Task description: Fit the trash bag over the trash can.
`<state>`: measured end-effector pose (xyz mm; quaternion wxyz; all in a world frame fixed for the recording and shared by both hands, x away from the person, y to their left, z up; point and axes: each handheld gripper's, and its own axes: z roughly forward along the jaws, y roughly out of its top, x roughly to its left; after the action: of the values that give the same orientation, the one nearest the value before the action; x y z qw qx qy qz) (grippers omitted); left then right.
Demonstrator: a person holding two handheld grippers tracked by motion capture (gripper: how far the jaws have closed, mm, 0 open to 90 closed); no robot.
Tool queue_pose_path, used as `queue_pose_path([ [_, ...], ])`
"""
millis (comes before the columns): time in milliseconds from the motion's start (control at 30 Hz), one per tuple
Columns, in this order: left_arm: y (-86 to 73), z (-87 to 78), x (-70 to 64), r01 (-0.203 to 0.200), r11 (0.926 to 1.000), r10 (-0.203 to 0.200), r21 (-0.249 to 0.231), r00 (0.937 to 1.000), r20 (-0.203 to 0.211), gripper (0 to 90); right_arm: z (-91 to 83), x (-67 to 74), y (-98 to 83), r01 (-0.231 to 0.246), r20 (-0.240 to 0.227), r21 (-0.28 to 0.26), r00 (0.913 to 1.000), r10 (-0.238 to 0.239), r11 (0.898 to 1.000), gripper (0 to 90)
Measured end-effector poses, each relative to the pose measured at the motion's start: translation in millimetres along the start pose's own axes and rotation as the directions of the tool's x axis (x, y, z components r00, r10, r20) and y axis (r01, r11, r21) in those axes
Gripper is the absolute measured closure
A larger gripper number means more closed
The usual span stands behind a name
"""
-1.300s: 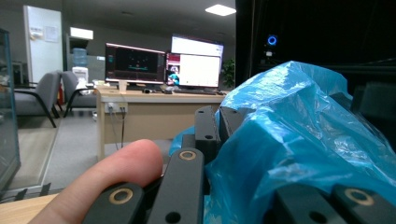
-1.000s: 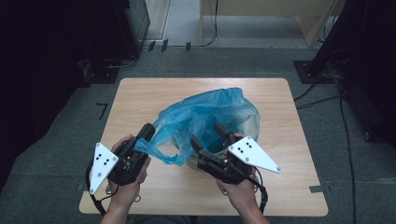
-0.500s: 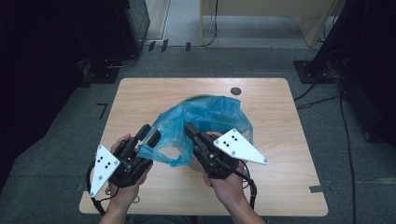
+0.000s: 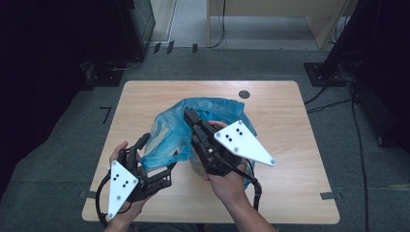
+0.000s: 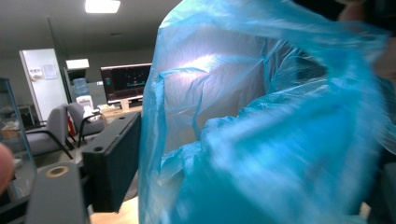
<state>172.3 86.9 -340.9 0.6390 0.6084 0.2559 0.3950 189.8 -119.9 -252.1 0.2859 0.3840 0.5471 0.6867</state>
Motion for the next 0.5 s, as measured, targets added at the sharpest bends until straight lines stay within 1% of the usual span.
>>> queue_pose_path([
  [67, 0.7, -3.3, -2.5, -0.015, 0.9999, 0.015, -0.002, 0.9999, -0.001, 17.0, 3.3, -0.4, -0.8, -0.004, 0.012, -0.007, 0.9999, 0.004, 1.000, 90.0],
  [133, 2.5, -6.1, -5.7, -0.016, 0.9999, 0.016, -0.006, 0.9998, 0.008, 16.9, 7.4, -0.6, -2.9, 0.008, 0.023, -0.015, 0.9997, -0.008, 1.000, 90.0],
  [200, 5.5, -9.8, -8.7, -0.025, 0.9996, 0.026, -0.015, 0.9995, 0.019, 16.8, 11.9, -0.6, -7.1, 0.030, 0.035, -0.016, 0.9990, -0.029, 0.999, 90.0],
  [267, 10.0, -12.8, -12.0, -0.027, 0.9993, 0.027, -0.028, 0.9991, 0.033, 16.8, 14.8, -1.3, -10.6, 0.034, 0.034, -0.008, 0.9989, -0.034, 0.999, 90.0],
  [367, 18.5, -18.0, -17.8, -0.027, 0.9985, 0.030, -0.048, 0.9979, 0.057, 16.8, 18.3, -1.3, -16.2, 0.055, 0.041, -0.001, 0.9977, -0.055, 0.998, 90.0],
  [433, 24.2, -21.0, -22.8, -0.044, 0.9969, 0.049, -0.065, 0.9963, 0.071, 16.8, 20.1, -0.7, -19.3, 0.077, 0.050, 0.004, 0.9958, -0.077, 0.997, 90.0],
  [467, 27.2, -20.9, -25.6, -0.063, 0.9961, 0.066, -0.063, 0.9961, 0.059, 16.9, 20.4, -0.6, -20.2, 0.076, 0.045, 0.010, 0.9961, -0.076, 0.997, 90.0],
  [500, 29.1, -19.1, -27.0, -0.076, 0.9959, 0.078, -0.048, 0.9963, 0.036, 16.9, 20.2, -0.2, -20.9, 0.076, 0.030, 0.014, 0.9966, -0.076, 0.997, 90.0],
])
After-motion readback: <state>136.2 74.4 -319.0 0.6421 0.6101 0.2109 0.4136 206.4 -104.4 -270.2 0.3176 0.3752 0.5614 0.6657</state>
